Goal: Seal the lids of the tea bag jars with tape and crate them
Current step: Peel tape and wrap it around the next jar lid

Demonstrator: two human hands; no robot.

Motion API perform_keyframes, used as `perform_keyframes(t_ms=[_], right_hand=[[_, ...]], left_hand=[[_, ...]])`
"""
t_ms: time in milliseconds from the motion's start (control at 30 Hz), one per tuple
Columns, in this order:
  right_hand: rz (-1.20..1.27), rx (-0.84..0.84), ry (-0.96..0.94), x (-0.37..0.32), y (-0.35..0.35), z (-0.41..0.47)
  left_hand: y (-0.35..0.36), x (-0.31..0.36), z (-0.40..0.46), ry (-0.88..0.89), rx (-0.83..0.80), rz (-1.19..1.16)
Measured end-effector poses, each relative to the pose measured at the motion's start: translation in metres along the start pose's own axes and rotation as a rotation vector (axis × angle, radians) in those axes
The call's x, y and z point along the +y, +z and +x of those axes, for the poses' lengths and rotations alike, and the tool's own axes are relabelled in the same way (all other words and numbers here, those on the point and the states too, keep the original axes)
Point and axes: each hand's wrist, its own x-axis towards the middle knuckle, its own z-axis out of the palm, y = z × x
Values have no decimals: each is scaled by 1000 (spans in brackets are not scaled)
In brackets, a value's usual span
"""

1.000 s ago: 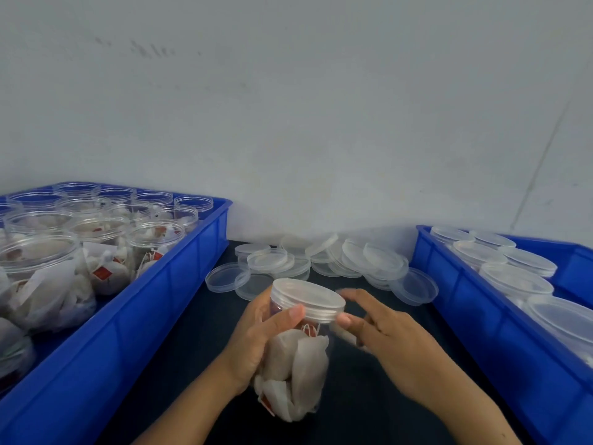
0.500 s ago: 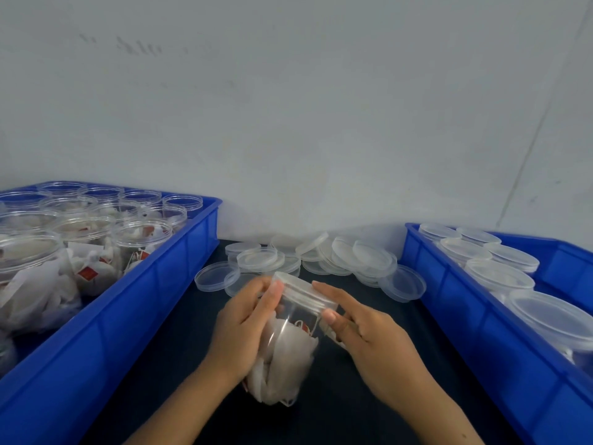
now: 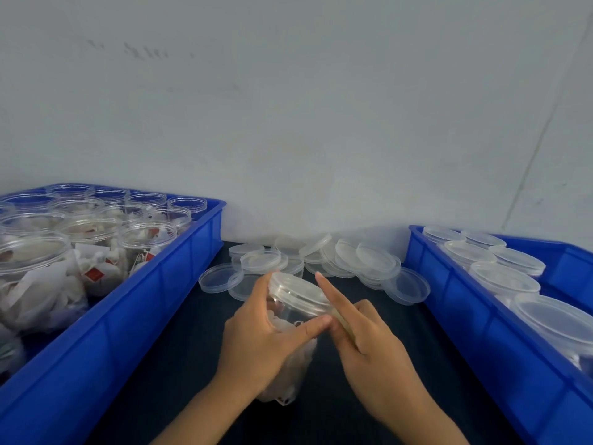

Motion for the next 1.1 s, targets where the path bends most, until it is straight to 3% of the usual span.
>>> perform_keyframes(t_ms=[200, 333, 633, 767, 1100], right_hand=[[268, -208, 136, 9, -5, 3], [342, -164, 116, 17, -10, 6], [-26, -36, 55, 23, -23, 5], [-24, -67, 69, 22, -24, 4], [-67, 81, 47, 9, -35, -2]], left_hand=[[-8, -9, 12, -92, 39, -184], [-12, -16, 14, -82, 18, -247], [-10, -17, 10, -48, -207, -469], [-8, -16, 9, -48, -264, -514], [-7, -13, 11, -80, -131, -490]])
